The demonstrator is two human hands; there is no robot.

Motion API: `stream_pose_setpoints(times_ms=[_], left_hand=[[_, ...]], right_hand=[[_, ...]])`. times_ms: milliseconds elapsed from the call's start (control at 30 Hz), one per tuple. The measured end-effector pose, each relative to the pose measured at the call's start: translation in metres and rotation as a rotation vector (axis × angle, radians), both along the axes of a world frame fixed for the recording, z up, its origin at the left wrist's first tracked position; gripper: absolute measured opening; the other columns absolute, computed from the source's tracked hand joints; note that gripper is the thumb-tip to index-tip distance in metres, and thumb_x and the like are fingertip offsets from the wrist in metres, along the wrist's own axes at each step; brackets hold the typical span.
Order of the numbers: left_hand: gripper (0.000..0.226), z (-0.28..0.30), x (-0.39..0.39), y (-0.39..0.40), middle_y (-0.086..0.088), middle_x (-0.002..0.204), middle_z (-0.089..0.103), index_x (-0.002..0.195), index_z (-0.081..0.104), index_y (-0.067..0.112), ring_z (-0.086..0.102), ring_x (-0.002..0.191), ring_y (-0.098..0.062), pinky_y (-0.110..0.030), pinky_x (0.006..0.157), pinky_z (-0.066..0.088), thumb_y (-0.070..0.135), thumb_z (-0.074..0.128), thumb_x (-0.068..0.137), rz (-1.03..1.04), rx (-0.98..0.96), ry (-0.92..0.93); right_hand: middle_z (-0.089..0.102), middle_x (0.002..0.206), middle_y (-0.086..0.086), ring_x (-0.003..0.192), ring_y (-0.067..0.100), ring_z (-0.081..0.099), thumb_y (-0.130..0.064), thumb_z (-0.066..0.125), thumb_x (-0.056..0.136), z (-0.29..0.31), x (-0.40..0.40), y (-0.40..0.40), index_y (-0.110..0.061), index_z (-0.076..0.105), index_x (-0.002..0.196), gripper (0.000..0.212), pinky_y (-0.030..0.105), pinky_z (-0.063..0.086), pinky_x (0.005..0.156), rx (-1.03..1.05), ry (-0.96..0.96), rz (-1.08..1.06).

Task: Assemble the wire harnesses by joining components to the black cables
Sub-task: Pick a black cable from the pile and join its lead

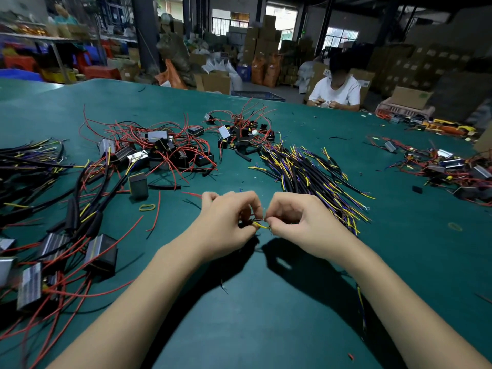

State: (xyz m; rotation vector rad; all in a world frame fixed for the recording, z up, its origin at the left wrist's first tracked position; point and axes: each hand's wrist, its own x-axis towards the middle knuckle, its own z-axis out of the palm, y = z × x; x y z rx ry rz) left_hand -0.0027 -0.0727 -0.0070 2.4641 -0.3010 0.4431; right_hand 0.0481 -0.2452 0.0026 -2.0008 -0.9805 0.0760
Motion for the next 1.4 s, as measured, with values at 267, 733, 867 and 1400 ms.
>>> stream_pose_setpoints(times_ms=[267,733,867,1400], left_hand=[[0.012,0.004,0.005,0.015,0.007,0.074,0.061,0.081,0.067,0.018,0.051,0.074,-0.008,-0.029,0.077,0.035,0.017,0.077,0.075,-0.141,0.115,-0.103],[0.012,0.007,0.002,0.015,0.008,0.070,0.064,0.089,0.072,0.017,0.054,0.064,-0.009,-0.031,0.071,0.041,0.010,0.075,0.080,-0.178,0.035,-0.205],[0.005,0.003,-0.002,0.008,0.008,0.069,0.063,0.084,0.068,0.019,0.056,0.065,-0.014,-0.036,0.074,0.035,0.023,0.066,0.081,-0.127,0.213,-0.313],[0.008,0.001,0.003,0.004,0.010,0.087,0.056,0.081,0.064,0.029,0.044,0.091,-0.006,-0.030,0.088,0.025,0.028,0.064,0.089,-0.025,-0.114,-0.080]], right_hand=[[0.059,0.064,-0.007,0.056,0.008,0.045,-0.003,0.060,0.083,0.000,0.001,-0.002,-0.013,0.058,0.072,0.016,0.016,0.038,0.055,-0.078,0.069,0.001],[0.050,0.063,-0.009,0.040,0.009,0.030,-0.012,0.061,0.081,0.001,-0.002,-0.003,-0.022,0.054,0.071,0.015,0.015,0.023,0.045,-0.139,-0.129,-0.107],[0.056,0.060,-0.003,0.036,0.008,0.027,-0.008,0.062,0.082,-0.001,-0.003,-0.001,-0.020,0.058,0.071,0.017,0.010,0.022,0.040,-0.049,-0.036,-0.114],[0.061,0.072,0.003,0.042,0.026,0.048,-0.008,0.053,0.083,-0.009,-0.007,0.002,-0.013,0.066,0.077,0.015,0.031,0.039,0.034,-0.222,-0.978,-0.205]])
